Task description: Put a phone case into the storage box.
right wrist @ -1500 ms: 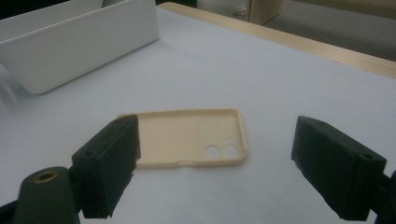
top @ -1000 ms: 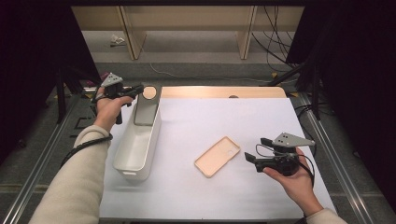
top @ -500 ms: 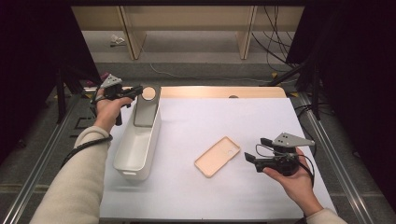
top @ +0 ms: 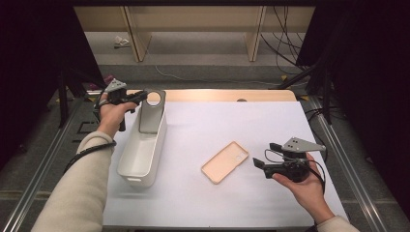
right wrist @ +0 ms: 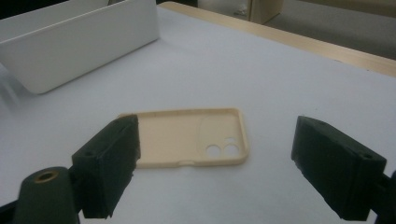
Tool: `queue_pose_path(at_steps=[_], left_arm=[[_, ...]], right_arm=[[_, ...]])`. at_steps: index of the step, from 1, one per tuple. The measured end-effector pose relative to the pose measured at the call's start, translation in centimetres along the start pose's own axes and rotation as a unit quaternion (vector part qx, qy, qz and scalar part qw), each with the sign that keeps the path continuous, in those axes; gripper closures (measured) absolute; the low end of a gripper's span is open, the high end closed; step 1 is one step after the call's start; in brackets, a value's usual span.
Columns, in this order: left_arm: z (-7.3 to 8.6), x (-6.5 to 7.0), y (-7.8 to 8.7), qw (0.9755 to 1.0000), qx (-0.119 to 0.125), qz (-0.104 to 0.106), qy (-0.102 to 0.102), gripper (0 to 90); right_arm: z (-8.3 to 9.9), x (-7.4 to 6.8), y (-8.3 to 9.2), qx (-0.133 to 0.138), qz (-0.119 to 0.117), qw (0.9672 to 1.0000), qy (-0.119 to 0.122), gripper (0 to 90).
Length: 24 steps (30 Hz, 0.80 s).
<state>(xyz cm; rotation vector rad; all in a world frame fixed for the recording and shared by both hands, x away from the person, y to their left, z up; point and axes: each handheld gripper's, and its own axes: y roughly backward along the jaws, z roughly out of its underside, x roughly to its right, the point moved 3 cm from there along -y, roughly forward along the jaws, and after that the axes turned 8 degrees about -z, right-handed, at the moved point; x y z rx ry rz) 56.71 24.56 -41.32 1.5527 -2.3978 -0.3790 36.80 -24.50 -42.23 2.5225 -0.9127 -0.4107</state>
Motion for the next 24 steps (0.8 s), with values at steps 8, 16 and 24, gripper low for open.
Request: queue_pose_path(at_steps=[8, 16, 24], left_arm=[[0.28, -0.24, -0.09, 0.9999, -0.011, -0.009, -0.003, 78.1], [0.61, -0.46, -0.31, 0.9995, -0.024, -0.023, -0.005, 77.0], [0.56, -0.48, -0.49, 0.999, -0.029, -0.032, -0.008, 76.6]], right_arm=[[0.02, 0.01, -0.02, -0.002, -0.001, 1.0, 0.0, 16.3], [0.03, 0.01, -0.01, -0.002, -0.001, 1.0, -0.001, 16.3], [0.03, 0.01, -0.02, -0.002, -0.001, 1.0, -0.001, 16.3]])
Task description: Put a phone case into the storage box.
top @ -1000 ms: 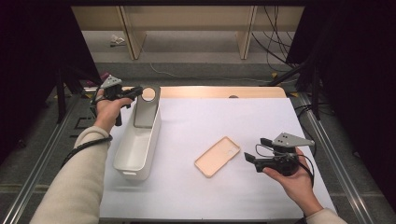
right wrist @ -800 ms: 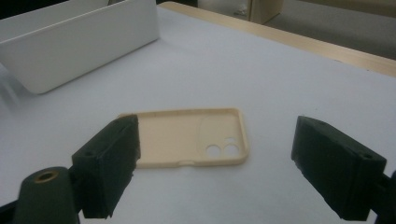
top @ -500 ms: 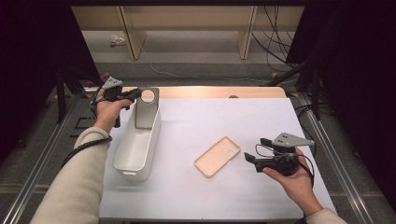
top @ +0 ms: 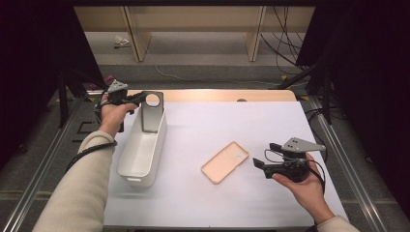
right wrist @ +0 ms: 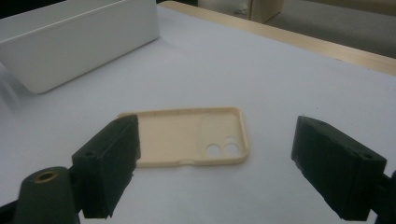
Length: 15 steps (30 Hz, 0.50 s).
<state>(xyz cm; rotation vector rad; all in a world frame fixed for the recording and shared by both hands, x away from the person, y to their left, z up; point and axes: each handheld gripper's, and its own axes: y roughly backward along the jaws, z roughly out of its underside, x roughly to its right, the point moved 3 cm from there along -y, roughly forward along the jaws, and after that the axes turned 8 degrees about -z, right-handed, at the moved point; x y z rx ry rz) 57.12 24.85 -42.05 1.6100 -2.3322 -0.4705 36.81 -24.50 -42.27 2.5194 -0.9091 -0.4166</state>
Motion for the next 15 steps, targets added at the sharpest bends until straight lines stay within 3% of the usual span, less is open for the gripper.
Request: queue_pose_path(at_steps=[4, 15], left_arm=[[0.07, 0.04, -0.18, 1.0, 0.0, -0.005, 0.008, 75.4], [0.18, -0.04, -0.33, 0.9995, -0.019, -0.025, 0.003, 69.1]], right_arm=[[0.0, 0.0, 0.01, 0.0, 0.0, 1.0, 0.001, 16.3], [-0.01, -0.02, -0.01, 0.0, -0.001, 1.0, 0.002, 16.2]])
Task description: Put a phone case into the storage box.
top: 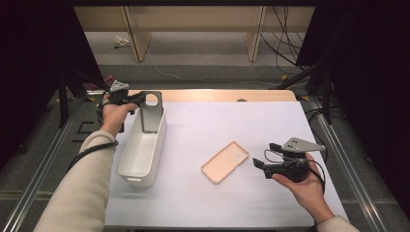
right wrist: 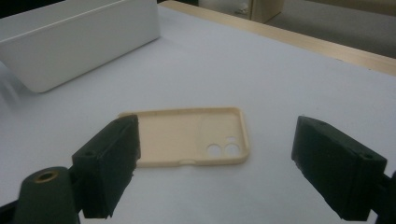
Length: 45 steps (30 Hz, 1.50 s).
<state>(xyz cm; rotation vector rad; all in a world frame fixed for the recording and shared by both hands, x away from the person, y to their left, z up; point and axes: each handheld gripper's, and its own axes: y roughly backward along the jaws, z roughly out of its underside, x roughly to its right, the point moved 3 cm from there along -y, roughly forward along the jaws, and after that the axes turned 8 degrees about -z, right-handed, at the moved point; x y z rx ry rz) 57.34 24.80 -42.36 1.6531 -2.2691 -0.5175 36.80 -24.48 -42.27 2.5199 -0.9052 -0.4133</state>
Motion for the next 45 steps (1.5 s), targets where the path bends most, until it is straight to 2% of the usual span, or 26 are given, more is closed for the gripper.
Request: queue_pose_path(at_steps=[3, 7, 12, 16, 19, 22, 26, 29, 33, 39, 42, 45], left_arm=[[0.0, 0.0, 0.0, 1.0, -0.007, -0.005, -0.004, 65.5], [-0.1, 0.1, 0.0, 0.9998, -0.011, -0.015, 0.01, 58.1], [-0.2, 0.2, 0.3, 0.9992, -0.025, -0.029, 0.014, 42.4], [-0.4, 0.3, 0.8, 0.9985, -0.036, -0.039, 0.009, 27.5], [-0.4, 0.3, 1.5, 0.9983, -0.042, -0.04, 0.012, 19.5], [-0.3, 0.2, 2.4, 0.9981, -0.047, -0.04, 0.005, 14.5], [0.0, 0.4, 3.9, 0.9985, -0.046, -0.03, -0.006, 7.4], [0.4, 0.7, 5.2, 0.9986, -0.044, -0.025, -0.017, 4.3], [1.0, 1.0, 7.0, 0.999, -0.034, -0.023, -0.017, 0.2], [2.4, 2.4, 9.7, 0.9994, -0.022, -0.011, -0.026, 0.0], [3.2, 3.1, 11.1, 0.9998, -0.008, -0.008, -0.019, 0.0], [4.0, 4.0, 12.2, 0.9998, -0.005, -0.004, -0.018, 0.0]], right_arm=[[0.0, 0.0, 0.0, 0.0, 0.0, 1.0, 0.0, 16.2], [0.0, 0.0, 0.0, -0.001, -0.001, 1.0, 0.0, 16.3], [0.0, -0.1, -0.2, -0.002, -0.002, 1.0, -0.001, 16.3], [0.0, 0.0, -0.2, -0.003, -0.002, 1.0, -0.001, 16.3], [0.0, -0.1, -0.2, -0.003, -0.001, 1.0, -0.002, 16.1], [0.0, -0.1, -0.3, -0.005, 0.0, 1.0, -0.003, 16.2], [0.1, -0.1, -0.3, -0.006, 0.0, 1.0, -0.004, 16.2], [0.1, -0.1, -0.4, -0.006, -0.001, 1.0, -0.005, 16.2], [0.1, -0.1, -0.4, -0.006, 0.0, 1.0, -0.007, 16.2], [0.0, 0.0, -0.5, -0.008, 0.001, 0.9999, -0.008, 16.1], [0.0, -0.1, -0.6, -0.009, 0.0, 0.9999, -0.009, 16.1], [0.0, -0.1, -0.8, -0.01, -0.002, 0.9999, -0.008, 16.2]])
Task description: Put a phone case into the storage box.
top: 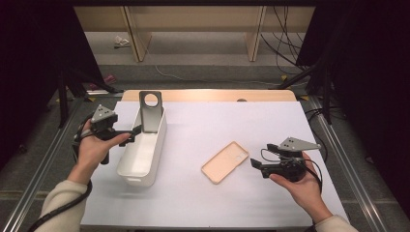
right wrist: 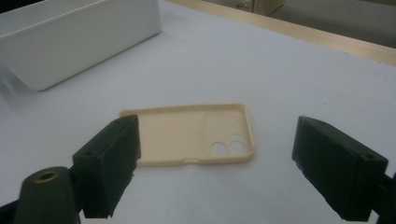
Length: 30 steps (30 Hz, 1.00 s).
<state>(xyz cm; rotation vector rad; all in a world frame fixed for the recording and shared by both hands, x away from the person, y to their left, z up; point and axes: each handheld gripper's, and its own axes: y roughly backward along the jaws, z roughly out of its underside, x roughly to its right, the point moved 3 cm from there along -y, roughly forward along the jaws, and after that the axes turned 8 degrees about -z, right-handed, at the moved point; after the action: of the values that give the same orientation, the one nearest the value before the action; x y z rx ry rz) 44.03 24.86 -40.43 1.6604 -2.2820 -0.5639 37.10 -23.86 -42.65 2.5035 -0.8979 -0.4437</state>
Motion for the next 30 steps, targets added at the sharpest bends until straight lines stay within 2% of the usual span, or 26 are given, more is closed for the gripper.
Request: queue_pose_path(at_steps=[3, 8, 11, 16, 20, 24, 30], left_arm=[[0.9, 0.9, 1.1, 0.9999, 0.011, 0.011, 0.003, 0.0], [2.3, 2.3, 2.3, 0.9997, 0.009, 0.022, -0.001, 0.0], [2.9, 3.1, 2.9, 0.9996, 0.014, 0.026, -0.001, 0.0], [3.9, 4.5, 4.0, 0.9987, 0.027, 0.043, -0.008, 0.0], [4.5, 5.5, 4.5, 0.998, 0.029, 0.055, -0.01, 0.0], [5.0, 6.0, 4.5, 0.9977, 0.025, 0.061, -0.015, 0.0], [5.1, 6.0, 4.5, 0.9978, 0.022, 0.06, -0.016, 0.0]], right_arm=[[0.0, -0.1, -0.2, -0.002, -0.002, 1.0, 0.001, 16.2], [-0.2, -0.3, -0.5, -0.003, -0.005, 1.0, 0.005, 16.1], [-0.3, -0.4, -0.7, -0.003, -0.009, 0.9999, 0.008, 16.1], [-0.5, -0.6, -1.2, -0.007, -0.015, 0.9998, 0.011, 16.1], [-0.5, -0.6, -1.4, -0.007, -0.018, 0.9997, 0.014, 16.2], [-0.4, -0.5, -1.4, -0.008, -0.018, 0.9998, 0.009, 16.1], [-0.4, -0.5, -1.4, -0.008, -0.019, 0.9997, 0.009, 16.1]])
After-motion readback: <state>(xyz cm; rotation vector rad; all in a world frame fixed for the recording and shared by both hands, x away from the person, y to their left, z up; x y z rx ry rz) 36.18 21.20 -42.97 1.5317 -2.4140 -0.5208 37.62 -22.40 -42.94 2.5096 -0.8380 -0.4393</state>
